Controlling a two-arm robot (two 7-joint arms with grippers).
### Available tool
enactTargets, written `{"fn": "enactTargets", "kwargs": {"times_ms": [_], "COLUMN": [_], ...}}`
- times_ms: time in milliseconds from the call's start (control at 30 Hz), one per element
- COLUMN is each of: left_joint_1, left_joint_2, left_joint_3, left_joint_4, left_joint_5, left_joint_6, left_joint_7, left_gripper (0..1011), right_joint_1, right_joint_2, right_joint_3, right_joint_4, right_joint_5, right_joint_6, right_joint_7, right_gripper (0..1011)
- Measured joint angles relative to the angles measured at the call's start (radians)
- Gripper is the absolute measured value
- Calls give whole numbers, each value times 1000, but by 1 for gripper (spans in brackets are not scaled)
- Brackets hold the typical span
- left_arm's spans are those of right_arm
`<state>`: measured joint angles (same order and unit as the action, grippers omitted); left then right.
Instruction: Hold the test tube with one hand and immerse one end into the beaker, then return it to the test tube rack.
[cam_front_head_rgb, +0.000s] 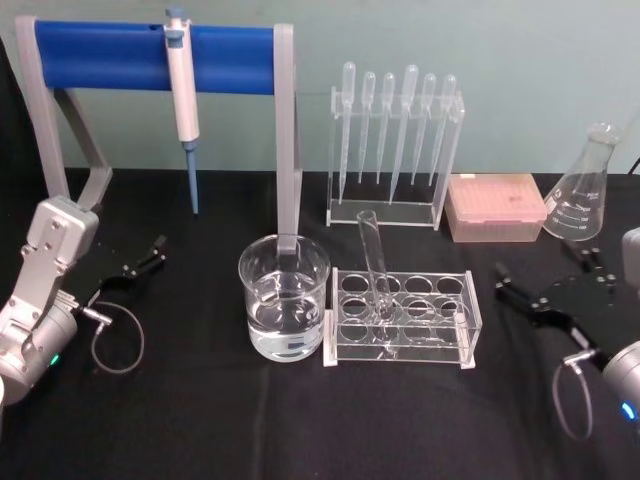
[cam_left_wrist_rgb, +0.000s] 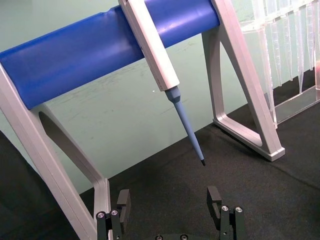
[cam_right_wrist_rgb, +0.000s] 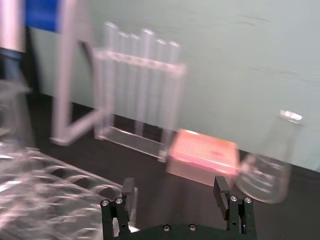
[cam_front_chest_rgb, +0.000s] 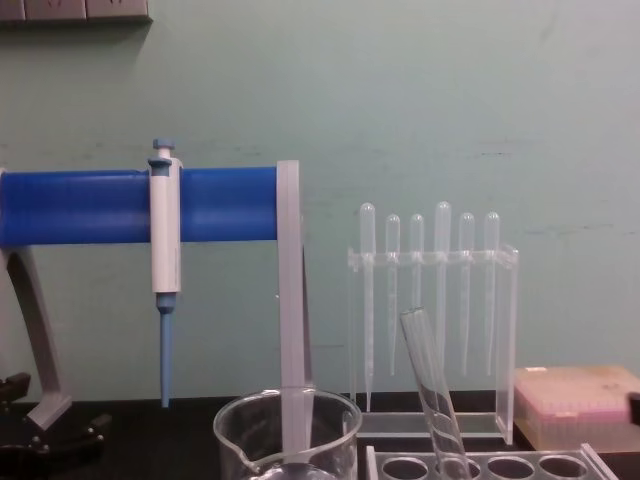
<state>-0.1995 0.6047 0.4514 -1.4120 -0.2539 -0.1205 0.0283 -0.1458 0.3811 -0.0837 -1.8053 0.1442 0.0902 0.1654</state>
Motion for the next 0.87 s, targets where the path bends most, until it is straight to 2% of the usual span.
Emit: {"fn": "enactTargets", "kwargs": {"times_ms": [167, 300, 467, 867], "left_joint_1": [0, 0, 0, 0], "left_joint_2": [0, 0, 0, 0], "left_joint_3": [0, 0, 0, 0], "left_joint_4": [0, 0, 0, 0], "left_joint_5": [0, 0, 0, 0], "left_joint_6": [0, 0, 0, 0], "left_joint_7": [0, 0, 0, 0], "left_gripper": [1000, 1000, 1000, 1000], "right_joint_1": [58, 105, 125, 123], "right_joint_2": [-36, -54, -65, -64], "right_joint_3": [6, -19, -39, -37], "right_joint_4": [114, 201, 244, 242], "right_joint_5": [-72, -132, -192, -187], "right_joint_6": [-19, -33, -59, -59], "right_joint_7": [-71, -94, -115, -117], "right_gripper": [1002, 1002, 1002, 1002]}}
